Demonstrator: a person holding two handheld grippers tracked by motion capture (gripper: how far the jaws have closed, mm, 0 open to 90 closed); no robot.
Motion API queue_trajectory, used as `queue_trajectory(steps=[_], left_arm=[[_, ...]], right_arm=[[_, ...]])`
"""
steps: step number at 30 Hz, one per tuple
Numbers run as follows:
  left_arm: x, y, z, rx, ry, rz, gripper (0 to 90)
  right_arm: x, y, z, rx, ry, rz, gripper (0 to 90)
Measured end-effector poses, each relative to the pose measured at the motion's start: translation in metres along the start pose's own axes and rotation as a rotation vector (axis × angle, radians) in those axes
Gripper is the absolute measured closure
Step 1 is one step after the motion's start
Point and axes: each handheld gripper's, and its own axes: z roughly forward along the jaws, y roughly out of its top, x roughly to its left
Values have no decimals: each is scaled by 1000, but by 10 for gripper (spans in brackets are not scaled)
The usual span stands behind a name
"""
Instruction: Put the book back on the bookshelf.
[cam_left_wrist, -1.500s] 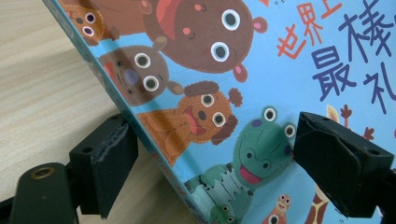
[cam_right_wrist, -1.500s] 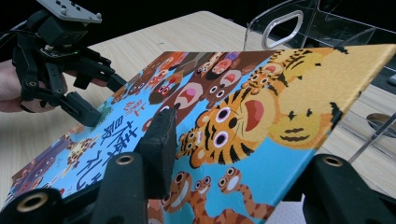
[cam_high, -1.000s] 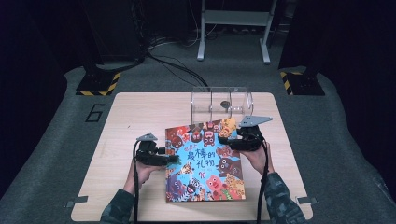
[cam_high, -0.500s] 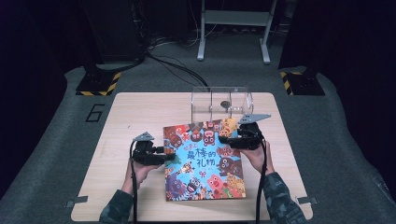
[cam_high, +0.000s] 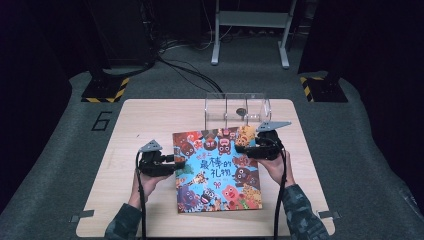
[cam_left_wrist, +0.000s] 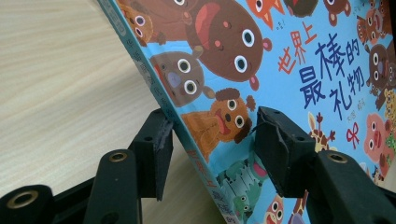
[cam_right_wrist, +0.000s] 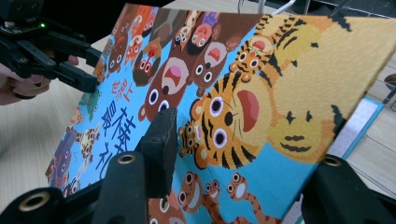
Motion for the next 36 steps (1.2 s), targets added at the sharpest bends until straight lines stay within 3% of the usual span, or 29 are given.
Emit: queue_trajectory(steps=[6, 11, 16, 17, 21, 27, 34, 35, 36], left_arm=[[-3, 4, -5, -11, 7, 6, 509], [-3, 11, -8, 17, 16, 44, 521], [-3, 11, -12, -1, 16, 53, 539], [-3, 11, -13, -5, 19, 72, 545], [-6, 13, -17, -16, 37, 87, 556], [-10, 18, -22, -24, 66, 120, 563], [-15, 19, -28, -46, 97, 176, 569], [-15, 17, -28, -50, 89, 163, 569], [-15, 17, -28, -62, 94, 175, 569]], right_arm=[[0, 0, -2, 6, -2, 4, 496], [2, 1, -3, 13, -9, -10, 490], [0, 3, -2, 17, -5, -11, 489], [0, 3, -2, 17, -8, -6, 487], [2, 6, -1, 67, -29, -25, 456], [6, 8, -2, 49, -43, -25, 457], [7, 10, -3, 27, -43, -56, 458], [7, 10, -3, 25, -40, -58, 458], [8, 10, -4, 26, -42, -65, 457]])
